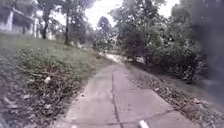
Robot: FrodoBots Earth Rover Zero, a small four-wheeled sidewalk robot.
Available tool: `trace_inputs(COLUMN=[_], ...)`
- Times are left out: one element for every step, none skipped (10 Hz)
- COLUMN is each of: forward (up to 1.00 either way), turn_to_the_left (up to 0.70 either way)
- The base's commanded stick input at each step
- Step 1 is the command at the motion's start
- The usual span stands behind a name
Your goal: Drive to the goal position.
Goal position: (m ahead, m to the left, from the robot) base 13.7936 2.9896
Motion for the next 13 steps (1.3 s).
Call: trace_inputs(forward=[0.70,0.70,0.70,0.70,0.70,0.70,0.70,0.70,0.70,0.70,0.70,0.70,0.70], turn_to_the_left=[0.00,0.00,0.01,0.02,0.01,0.00,0.00,0.00,0.00,0.00,0.00,0.00,0.00])
